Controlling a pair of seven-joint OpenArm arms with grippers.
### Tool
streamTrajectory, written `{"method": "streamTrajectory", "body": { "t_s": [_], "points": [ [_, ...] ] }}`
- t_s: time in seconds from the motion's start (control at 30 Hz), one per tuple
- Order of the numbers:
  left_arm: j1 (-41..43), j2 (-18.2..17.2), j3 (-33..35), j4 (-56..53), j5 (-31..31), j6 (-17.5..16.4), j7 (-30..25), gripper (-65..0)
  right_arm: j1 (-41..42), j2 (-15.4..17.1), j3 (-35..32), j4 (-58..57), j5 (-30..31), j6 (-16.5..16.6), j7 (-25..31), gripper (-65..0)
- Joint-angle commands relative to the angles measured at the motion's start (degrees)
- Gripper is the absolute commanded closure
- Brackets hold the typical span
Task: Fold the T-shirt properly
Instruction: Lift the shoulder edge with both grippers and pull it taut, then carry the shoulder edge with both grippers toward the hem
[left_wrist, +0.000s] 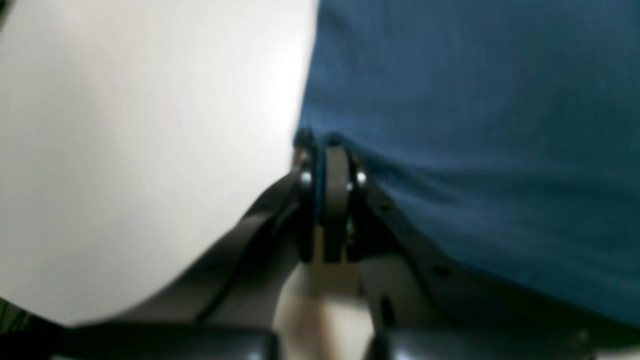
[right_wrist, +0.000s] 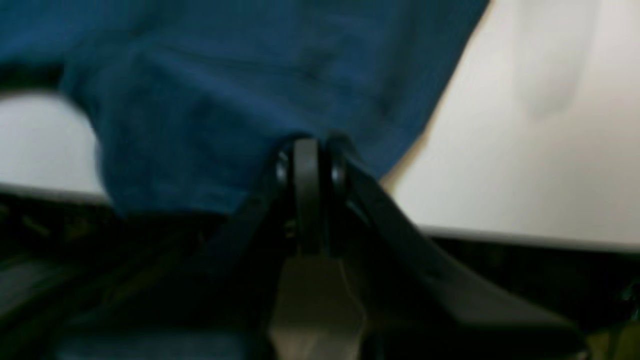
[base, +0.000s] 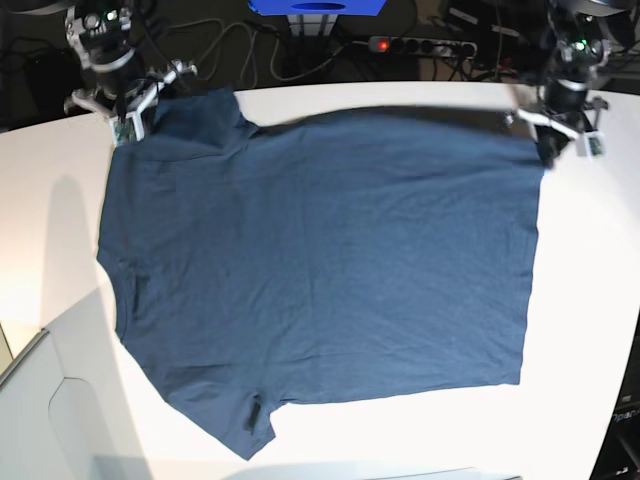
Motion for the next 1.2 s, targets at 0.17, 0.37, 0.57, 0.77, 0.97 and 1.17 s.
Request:
{"method": "streamTrajectory", "body": {
  "t_s": [0.17,0.37,0.57,0.77,0.97,1.17],
  "points": [
    [-5.4,-0.2,-0.7,0.8,-0.2,-0.2,-0.5,0.0,10.2,0.5,-0.2,0.4,0.4,0.3,-5.9,0.0],
    [-11.8,-0.2,-0.9,-2.6,-0.2,-0.2,5.1,0.0,20.7,0.5,-0.4,-0.5,0.4,0.3,-10.0,0.0],
    [-16.0,-0.6,-0.7,-6.9,-0.2,-0.2,5.5,0.0,29.8,0.5,-0.4,-6.6,0.4,3.2,-10.5,0.0],
    [-20.4,-0.9,-0.7,-8.5,-0.2,-0.2,5.5,0.0,39.0,0.6,-0.4,-16.1,0.4,4.8,-10.0,0.0],
    [-24.2,-0.9,-0.6,-8.5,-0.2,-0.2,5.6,0.0,46.6,0.6,-0.4,-24.0,0.4,4.9,-9.9,0.0],
    [-26.9,-0.9,-0.5,-9.5,-0.2,-0.2,5.6,0.0,51.9,0.6,-0.5,-29.7,0.4,5.0,-9.8,0.0]
  ]
}}
